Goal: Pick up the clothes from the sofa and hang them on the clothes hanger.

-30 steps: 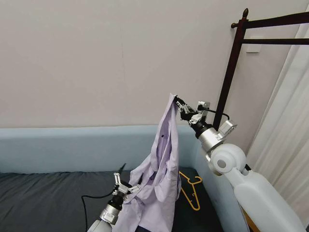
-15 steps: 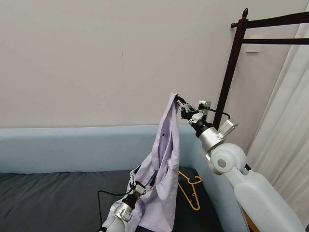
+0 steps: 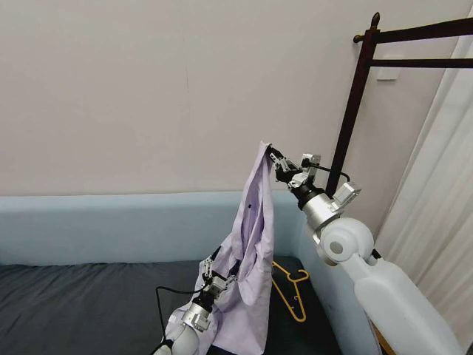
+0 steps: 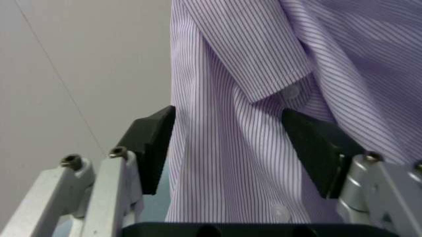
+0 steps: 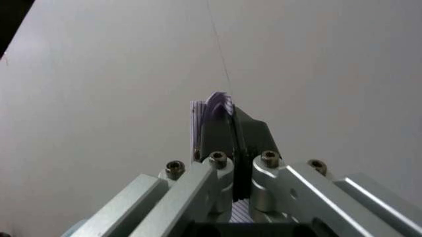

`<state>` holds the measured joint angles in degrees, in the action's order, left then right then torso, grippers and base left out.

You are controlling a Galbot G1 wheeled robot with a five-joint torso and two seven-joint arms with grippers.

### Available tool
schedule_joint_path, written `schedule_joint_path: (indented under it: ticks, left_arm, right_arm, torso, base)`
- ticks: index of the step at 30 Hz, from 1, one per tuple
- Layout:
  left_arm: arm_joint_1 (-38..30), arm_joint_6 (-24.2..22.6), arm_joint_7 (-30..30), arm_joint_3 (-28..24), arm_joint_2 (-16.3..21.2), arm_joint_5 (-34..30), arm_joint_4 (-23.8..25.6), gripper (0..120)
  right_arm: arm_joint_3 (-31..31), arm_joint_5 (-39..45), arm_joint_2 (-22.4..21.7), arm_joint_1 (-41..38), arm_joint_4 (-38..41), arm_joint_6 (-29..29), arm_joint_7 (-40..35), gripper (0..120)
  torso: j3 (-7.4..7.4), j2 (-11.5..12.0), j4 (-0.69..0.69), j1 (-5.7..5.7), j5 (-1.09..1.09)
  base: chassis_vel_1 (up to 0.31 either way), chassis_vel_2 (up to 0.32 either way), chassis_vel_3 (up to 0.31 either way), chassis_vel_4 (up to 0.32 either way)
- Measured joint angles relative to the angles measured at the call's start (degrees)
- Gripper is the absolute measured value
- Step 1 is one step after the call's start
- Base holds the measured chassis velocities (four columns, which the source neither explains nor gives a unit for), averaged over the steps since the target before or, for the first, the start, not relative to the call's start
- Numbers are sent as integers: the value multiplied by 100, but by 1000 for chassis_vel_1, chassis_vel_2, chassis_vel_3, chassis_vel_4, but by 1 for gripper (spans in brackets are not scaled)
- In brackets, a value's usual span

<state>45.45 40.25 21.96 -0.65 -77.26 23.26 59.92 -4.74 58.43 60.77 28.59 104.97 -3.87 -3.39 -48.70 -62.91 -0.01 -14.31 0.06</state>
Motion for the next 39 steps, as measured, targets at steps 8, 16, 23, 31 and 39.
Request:
schedule_joint_path:
  ticks: [8,16,23,31,39]
  left_arm:
    - [24,-21,55,24,87,-1,48,36]
    - [136,-19,46,20,127,90,70,10]
    - [227,84,123,7,151,90,234,5]
    - [291,266,131,-3,170,158,352,33]
    - [174,298,124,-33,-16,493,263,62]
  right_arm:
    - [-3,-34,11,38,-8,-1,0,0]
    - [-13,-48,34,69,-13,-2,-7,0]
    - [-17,-61,35,85,-23,-2,-11,0]
    - [-20,-65,48,56,-52,-2,-12,0]
    - [-22,-68,39,58,-59,-2,-12,0]
  torso:
    - [0,0,-1,0,0]
    - [0,0,0,0,0]
    - [0,0,-1,0,0]
    - [0,0,0,0,0]
    - [0,0,-1,0,0]
  base:
    - [0,0,0,0]
    - [0,0,0,0]
    - [0,0,0,0]
    - [0,0,0,0]
    - [0,0,0,0]
